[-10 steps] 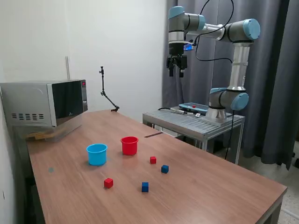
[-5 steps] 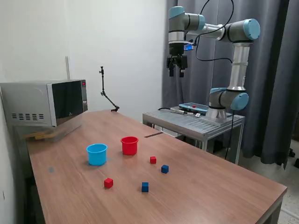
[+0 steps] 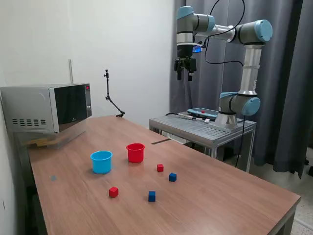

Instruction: Place red objects in the red bin, and blue objects in the blue bin.

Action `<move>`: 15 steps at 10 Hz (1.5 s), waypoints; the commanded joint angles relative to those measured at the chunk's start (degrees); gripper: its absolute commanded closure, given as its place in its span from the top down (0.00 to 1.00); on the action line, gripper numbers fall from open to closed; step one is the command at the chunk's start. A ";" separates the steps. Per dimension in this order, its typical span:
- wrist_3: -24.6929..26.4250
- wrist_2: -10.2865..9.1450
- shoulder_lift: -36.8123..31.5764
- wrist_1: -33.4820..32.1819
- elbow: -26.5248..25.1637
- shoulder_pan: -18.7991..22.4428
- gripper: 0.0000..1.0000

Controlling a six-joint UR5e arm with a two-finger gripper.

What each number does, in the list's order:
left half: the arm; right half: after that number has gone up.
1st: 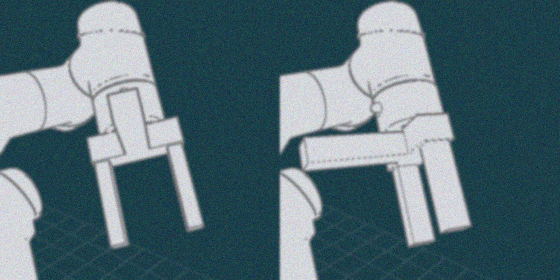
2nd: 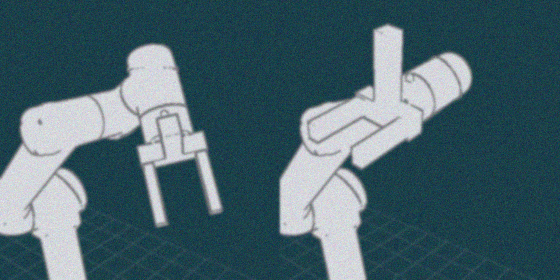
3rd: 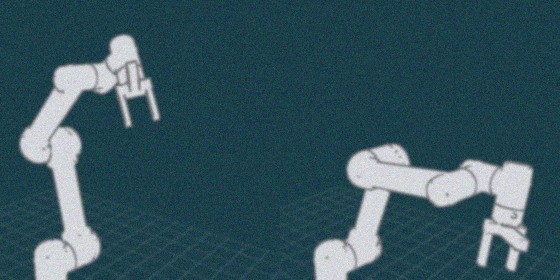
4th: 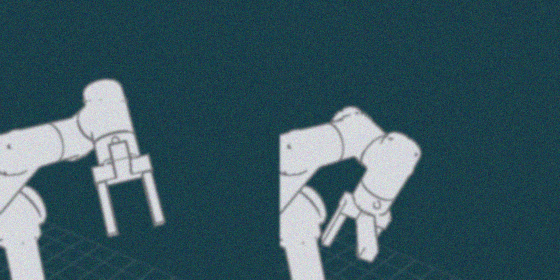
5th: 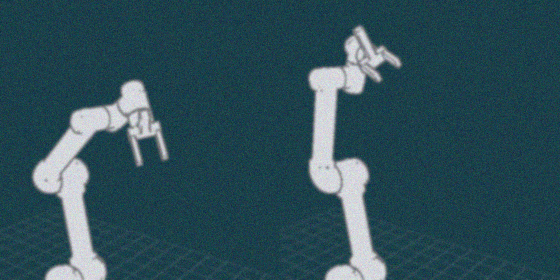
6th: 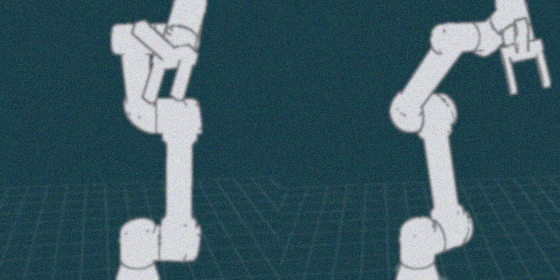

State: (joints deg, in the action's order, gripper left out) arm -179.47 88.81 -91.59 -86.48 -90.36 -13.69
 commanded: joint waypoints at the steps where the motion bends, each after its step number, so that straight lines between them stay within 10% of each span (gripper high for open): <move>1: 0.52 -0.22 0.10 0.00 0.01 0.07 1.00; 15: 0.35 -2.50 10.64 -3.08 4.23 4.99 1.00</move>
State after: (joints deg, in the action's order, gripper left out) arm -179.05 86.31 -81.52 -88.86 -86.19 -8.95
